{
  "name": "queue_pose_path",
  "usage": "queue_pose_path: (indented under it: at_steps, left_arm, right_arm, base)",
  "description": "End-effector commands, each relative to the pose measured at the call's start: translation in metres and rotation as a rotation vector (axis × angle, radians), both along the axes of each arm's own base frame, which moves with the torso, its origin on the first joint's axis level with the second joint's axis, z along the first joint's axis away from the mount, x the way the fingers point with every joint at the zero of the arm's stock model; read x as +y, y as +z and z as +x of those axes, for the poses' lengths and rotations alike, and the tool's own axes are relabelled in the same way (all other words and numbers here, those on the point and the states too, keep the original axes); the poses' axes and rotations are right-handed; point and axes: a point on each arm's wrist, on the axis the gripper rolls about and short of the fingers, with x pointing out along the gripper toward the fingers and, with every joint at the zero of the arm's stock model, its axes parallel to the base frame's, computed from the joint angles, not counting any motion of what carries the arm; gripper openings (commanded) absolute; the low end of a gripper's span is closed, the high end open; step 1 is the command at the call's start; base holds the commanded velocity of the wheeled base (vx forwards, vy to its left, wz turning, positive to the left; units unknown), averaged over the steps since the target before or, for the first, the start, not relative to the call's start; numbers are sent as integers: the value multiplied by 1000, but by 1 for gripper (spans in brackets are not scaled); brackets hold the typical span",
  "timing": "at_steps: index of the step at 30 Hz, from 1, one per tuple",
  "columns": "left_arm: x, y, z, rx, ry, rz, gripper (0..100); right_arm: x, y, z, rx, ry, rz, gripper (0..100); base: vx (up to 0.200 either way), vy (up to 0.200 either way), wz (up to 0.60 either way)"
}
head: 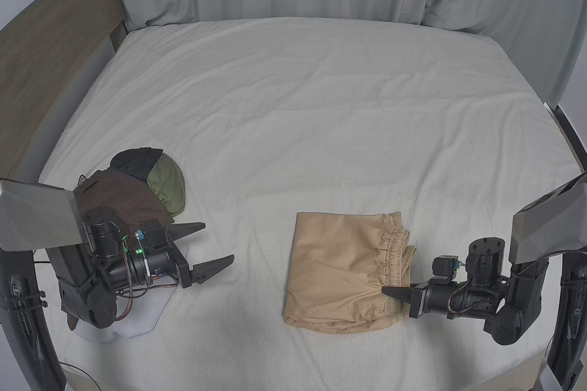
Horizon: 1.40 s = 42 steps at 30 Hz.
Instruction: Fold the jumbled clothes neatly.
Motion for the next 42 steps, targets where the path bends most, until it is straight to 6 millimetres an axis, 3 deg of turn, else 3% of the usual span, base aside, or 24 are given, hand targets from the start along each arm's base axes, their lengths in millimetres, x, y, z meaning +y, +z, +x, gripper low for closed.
queue_pose_path:
  at_steps: [1,28,42]
  left_arm:
    - [0,0,0,0,0,0,100]
    - [0,1,0,-3,0,0,100]
    - [-1,5,-1,-14,-4,-2,100]
  right_arm:
    - [5,18,-2,-59,31,30,0]
    - [14,63,-10,-165,128,159,0]
    - [20,70,-4,-206,158,184,0]
  base:
    - [0,0,0]
    - [0,0,0]
    - [0,0,0]
